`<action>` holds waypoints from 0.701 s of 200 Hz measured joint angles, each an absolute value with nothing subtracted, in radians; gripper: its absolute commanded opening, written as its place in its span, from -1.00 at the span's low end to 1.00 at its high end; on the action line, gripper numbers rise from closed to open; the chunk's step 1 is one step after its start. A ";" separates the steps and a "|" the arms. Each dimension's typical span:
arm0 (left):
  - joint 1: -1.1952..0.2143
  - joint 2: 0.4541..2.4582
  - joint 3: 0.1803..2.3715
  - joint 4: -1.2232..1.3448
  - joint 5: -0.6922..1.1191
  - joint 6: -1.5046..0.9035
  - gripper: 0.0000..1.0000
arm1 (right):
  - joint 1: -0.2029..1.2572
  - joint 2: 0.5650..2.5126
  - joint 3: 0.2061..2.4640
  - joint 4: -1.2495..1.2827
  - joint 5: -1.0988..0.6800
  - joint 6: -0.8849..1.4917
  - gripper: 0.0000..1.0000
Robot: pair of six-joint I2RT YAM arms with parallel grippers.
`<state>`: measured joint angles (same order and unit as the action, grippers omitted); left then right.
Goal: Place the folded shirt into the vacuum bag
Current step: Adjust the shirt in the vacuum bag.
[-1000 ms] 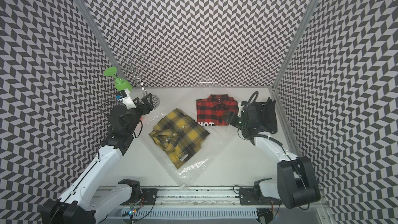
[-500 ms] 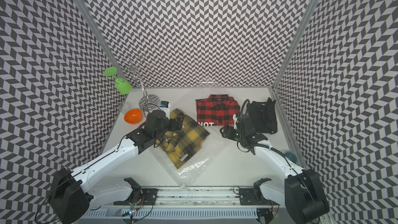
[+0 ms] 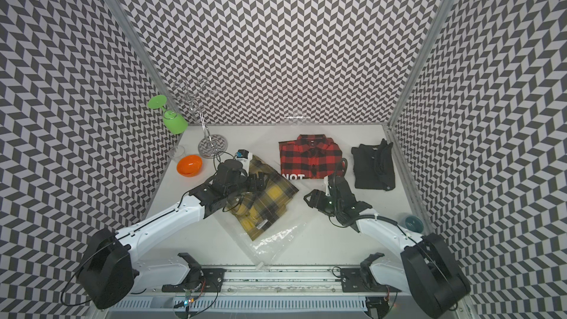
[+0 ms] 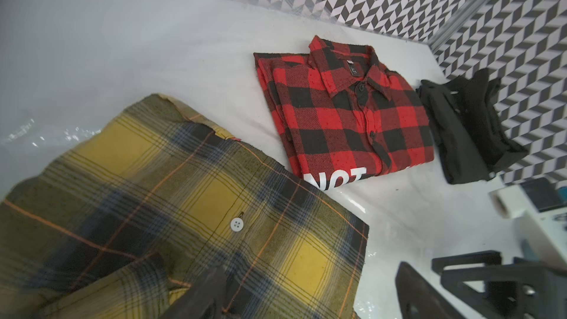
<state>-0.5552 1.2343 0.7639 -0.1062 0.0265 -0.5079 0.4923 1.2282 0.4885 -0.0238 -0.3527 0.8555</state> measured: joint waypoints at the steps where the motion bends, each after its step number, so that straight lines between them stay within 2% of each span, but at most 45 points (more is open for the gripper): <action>1: -0.551 1.233 0.760 -0.105 0.028 -0.510 0.64 | 0.496 1.232 0.488 -0.019 -0.354 0.861 0.43; 29: -0.455 1.197 0.665 -0.080 0.077 -0.568 0.63 | 0.566 1.279 0.488 0.054 -0.358 0.940 0.45; 140: -0.421 1.216 0.664 -0.083 0.116 -0.597 0.61 | 0.677 1.601 0.603 0.304 -0.374 1.130 0.37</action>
<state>-0.4210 1.2160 0.6643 -0.0830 0.1162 -0.5968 0.6769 1.6012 0.6029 0.3042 -0.3744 1.1297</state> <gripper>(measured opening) 0.809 0.700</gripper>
